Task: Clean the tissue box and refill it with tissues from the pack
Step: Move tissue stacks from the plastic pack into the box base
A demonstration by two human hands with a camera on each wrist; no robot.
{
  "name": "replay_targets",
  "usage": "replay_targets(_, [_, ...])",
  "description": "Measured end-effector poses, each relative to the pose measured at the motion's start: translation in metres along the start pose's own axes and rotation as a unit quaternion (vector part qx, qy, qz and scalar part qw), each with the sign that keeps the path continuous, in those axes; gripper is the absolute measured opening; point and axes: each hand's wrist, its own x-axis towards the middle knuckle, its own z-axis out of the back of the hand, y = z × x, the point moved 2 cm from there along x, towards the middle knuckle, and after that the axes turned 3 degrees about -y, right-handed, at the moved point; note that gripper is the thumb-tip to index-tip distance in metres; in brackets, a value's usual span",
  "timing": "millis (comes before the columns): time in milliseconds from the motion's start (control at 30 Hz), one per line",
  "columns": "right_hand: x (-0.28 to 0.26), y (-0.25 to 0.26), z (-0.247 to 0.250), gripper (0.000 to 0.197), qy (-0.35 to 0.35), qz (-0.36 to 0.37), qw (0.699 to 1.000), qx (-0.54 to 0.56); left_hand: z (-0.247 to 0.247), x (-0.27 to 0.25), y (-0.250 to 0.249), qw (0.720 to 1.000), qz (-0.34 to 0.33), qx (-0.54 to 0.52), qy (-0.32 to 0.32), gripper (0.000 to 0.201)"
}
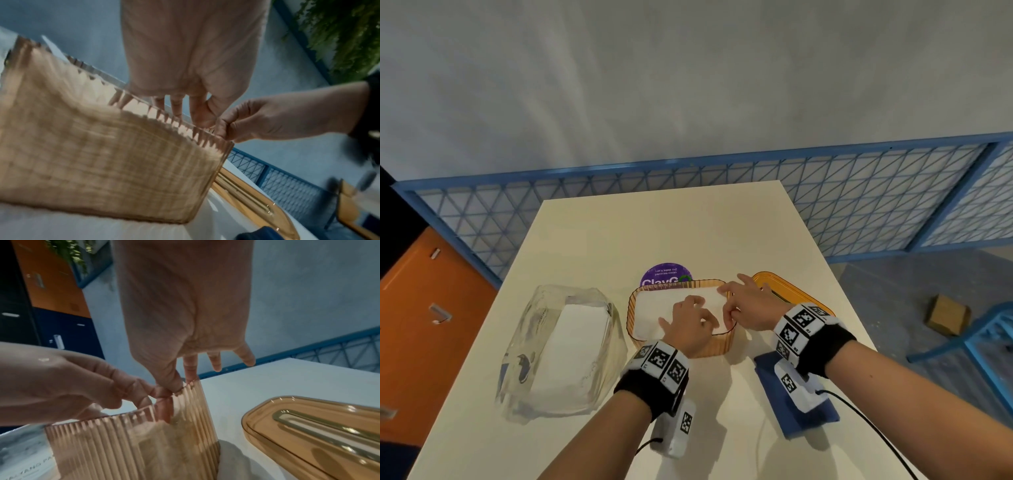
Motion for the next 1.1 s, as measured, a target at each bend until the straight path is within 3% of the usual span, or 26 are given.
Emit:
replay_targets(233, [-0.003, 0.024, 0.005, 0.023, -0.051, 0.030, 0.995, -0.078, 0.005, -0.007, 0.013, 0.989, -0.082, 0.116, 0.047, 0.027])
replay_targets(333, [-0.004, 0.023, -0.006, 0.024, -0.047, 0.018, 0.987, -0.152, 0.011, -0.007, 0.018, 0.989, -0.091, 0.114, 0.013, 0.027])
replay_targets(433, [0.002, 0.016, -0.015, 0.024, -0.086, -0.009, 0.966, -0.244, 0.023, -0.007, 0.032, 0.989, -0.079, 0.119, -0.043, 0.027])
replay_targets(567, [0.002, 0.018, -0.009, 0.004, -0.216, -0.006, 0.953, -0.212, 0.039, -0.008, 0.052, 0.983, -0.085, 0.141, -0.076, 0.030])
replay_targets(667, [0.001, 0.022, -0.003, 0.024, -0.321, 0.019, 0.938, -0.132, 0.042, -0.011, 0.061, 0.985, -0.106, 0.110, -0.086, 0.030])
replay_targets(733, [-0.001, 0.031, 0.001, 0.017, -0.331, 0.042, 0.940, -0.077, 0.044, -0.013, 0.066, 0.980, -0.126, 0.074, -0.132, 0.027])
replay_targets(900, [0.005, 0.047, -0.009, 0.034, -0.166, 0.088, 0.980, -0.068, 0.066, -0.026, 0.088, 0.964, -0.123, 0.001, -0.234, 0.021])
replay_targets(1100, [0.004, 0.045, -0.009, 0.046, -0.024, 0.016, 0.987, -0.155, 0.097, -0.033, 0.151, 0.969, -0.036, 0.001, -0.243, 0.026])
